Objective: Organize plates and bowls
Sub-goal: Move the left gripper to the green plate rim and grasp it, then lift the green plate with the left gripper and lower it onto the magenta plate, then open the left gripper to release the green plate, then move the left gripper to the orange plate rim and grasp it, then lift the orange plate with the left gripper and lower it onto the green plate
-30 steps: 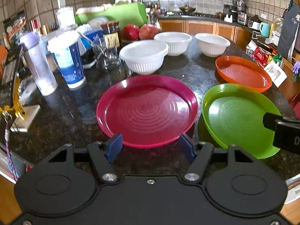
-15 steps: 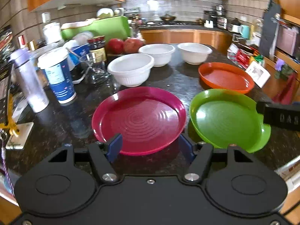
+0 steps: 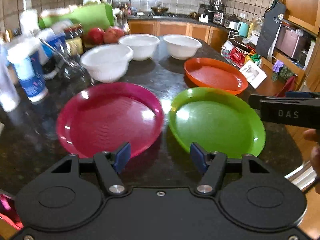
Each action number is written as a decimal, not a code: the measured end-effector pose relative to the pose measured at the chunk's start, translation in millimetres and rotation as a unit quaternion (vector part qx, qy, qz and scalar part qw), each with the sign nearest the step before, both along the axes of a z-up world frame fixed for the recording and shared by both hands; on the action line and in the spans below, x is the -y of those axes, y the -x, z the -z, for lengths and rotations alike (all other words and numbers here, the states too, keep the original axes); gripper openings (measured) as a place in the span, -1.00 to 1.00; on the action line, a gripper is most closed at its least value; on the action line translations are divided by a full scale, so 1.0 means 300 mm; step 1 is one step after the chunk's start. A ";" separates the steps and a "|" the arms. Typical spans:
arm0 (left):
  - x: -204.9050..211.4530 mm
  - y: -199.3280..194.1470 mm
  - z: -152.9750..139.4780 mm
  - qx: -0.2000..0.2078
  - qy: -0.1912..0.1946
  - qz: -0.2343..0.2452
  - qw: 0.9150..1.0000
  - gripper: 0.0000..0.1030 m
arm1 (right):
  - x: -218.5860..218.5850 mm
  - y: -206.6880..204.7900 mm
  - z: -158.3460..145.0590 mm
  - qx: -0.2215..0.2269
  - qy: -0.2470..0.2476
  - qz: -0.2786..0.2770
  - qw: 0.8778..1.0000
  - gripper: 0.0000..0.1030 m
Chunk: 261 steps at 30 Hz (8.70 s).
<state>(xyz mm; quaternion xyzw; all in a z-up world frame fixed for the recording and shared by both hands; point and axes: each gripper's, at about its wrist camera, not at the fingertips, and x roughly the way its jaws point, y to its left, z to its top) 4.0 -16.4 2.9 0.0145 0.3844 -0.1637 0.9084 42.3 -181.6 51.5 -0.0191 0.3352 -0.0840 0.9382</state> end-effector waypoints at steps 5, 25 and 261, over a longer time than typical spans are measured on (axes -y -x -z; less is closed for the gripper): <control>0.065 -0.044 0.005 -0.026 0.006 -0.019 0.999 0.13 | 0.114 -0.094 0.032 -0.035 -0.018 -0.057 0.998 0.58; 0.178 -0.109 0.066 -0.091 -0.024 -0.096 0.991 -0.19 | 0.328 -0.290 0.190 -0.126 -0.098 -0.170 0.973 -0.02; 0.328 -0.415 0.015 -0.087 -0.003 -0.106 0.991 -0.41 | 0.520 -0.576 0.204 -0.133 -0.134 -0.197 0.962 -0.49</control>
